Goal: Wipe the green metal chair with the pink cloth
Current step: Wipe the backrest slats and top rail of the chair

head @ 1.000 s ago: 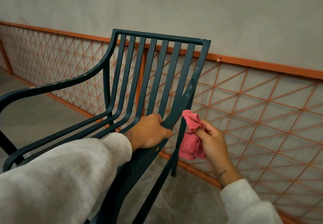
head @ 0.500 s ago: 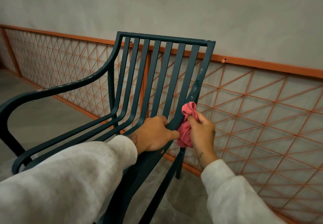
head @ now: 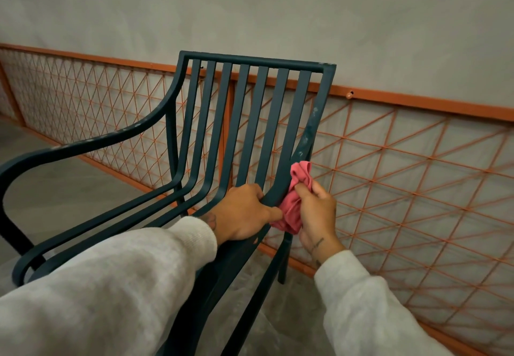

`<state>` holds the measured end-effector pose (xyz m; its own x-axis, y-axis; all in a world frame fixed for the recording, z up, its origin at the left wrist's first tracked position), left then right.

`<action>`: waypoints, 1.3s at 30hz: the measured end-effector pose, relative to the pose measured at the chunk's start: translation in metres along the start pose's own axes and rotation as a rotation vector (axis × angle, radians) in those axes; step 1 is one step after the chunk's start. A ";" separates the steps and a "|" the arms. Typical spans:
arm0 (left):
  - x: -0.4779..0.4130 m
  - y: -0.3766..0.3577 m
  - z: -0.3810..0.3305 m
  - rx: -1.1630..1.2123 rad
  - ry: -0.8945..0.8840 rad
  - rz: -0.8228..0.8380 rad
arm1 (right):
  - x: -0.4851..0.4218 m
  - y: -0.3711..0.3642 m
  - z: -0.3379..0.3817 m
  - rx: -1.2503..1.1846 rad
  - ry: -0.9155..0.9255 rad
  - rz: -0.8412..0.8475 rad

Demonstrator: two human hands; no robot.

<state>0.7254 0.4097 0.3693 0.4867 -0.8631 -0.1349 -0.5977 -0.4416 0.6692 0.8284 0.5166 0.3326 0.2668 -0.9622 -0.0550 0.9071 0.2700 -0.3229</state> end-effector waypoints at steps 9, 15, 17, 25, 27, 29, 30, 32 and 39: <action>0.002 0.002 -0.001 -0.008 0.037 -0.006 | 0.040 0.004 -0.059 -0.386 -0.337 0.066; 0.005 0.004 -0.006 -0.051 0.023 -0.048 | 0.014 -0.016 -0.053 -0.538 -0.539 0.233; 0.005 0.004 -0.006 -0.062 0.026 -0.047 | 0.005 -0.021 -0.051 -0.570 -0.554 0.279; 0.005 0.003 -0.005 -0.083 0.047 -0.048 | -0.011 -0.024 -0.047 -0.660 -0.519 0.318; 0.004 0.003 -0.004 -0.091 0.049 -0.053 | -0.001 -0.014 -0.055 -0.561 -0.520 0.308; 0.004 0.002 -0.003 -0.094 0.059 -0.056 | 0.006 -0.001 -0.056 -0.407 -0.503 0.267; 0.004 0.002 -0.003 -0.089 0.058 -0.058 | 0.006 0.007 -0.053 -0.312 -0.455 0.222; 0.003 0.001 -0.004 -0.067 0.049 -0.048 | 0.001 0.022 -0.038 -0.137 -0.265 0.097; 0.004 0.001 -0.004 -0.096 0.054 -0.030 | -0.015 0.007 0.043 0.551 0.549 0.208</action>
<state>0.7295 0.4066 0.3728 0.5390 -0.8340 -0.1181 -0.5194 -0.4395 0.7329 0.8442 0.5348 0.3714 0.3800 -0.7320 -0.5655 0.9247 0.2869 0.2500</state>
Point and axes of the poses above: each hand's wrist, its own x-axis away from the middle knuckle, its own y-axis out of the back of the hand, z = x × y, the point moved 3 cm from there along -x, towards the middle knuckle, and after that the axes turned 4 degrees about -z, right-handed, at the moved point
